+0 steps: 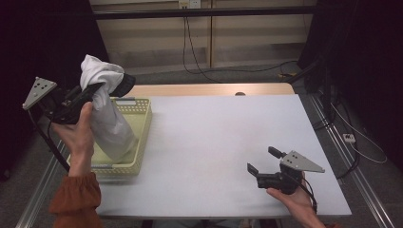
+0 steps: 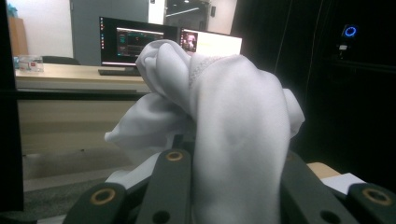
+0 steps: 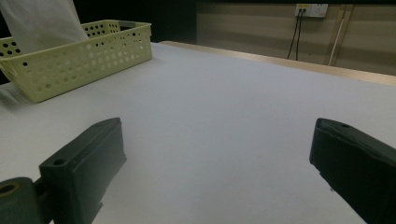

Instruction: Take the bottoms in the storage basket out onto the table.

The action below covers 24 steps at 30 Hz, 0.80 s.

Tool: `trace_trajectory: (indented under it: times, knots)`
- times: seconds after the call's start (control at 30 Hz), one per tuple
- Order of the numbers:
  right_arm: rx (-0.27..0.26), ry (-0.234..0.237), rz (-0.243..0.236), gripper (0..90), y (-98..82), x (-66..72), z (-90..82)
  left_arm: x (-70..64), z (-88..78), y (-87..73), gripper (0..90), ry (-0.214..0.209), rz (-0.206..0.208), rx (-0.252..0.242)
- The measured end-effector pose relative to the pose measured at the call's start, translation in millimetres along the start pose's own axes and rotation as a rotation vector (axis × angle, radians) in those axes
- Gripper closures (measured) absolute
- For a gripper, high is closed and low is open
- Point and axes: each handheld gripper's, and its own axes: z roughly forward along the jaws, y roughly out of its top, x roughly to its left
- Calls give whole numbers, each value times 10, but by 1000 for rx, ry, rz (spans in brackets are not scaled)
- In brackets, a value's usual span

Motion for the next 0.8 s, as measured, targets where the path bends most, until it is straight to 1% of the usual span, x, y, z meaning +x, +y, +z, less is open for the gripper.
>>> trace_trajectory:
  times: [0.1,0.2,0.3,0.4,0.53,0.6,0.8]
  knots:
    - [1,1,-3,30,-2,0,0,21,16,26,779,-8,-5,-9]
    - [1,-2,0,30,-2,0,-5,27,5,15,779,-6,-24,-23]
    - [-1,-3,0,30,-2,-1,-6,32,-17,25,779,-5,-15,-24]
    - [0,0,-2,30,-1,4,-5,21,-36,49,779,-14,-29,-45]
    - [1,0,-8,30,-1,8,-3,-23,-63,95,779,-15,-10,-62]
    - [1,-1,-7,30,-2,7,-7,-37,-81,121,779,-27,-17,-78]
    - [-2,0,-4,30,0,7,-13,-79,-138,181,779,-24,-6,-101]
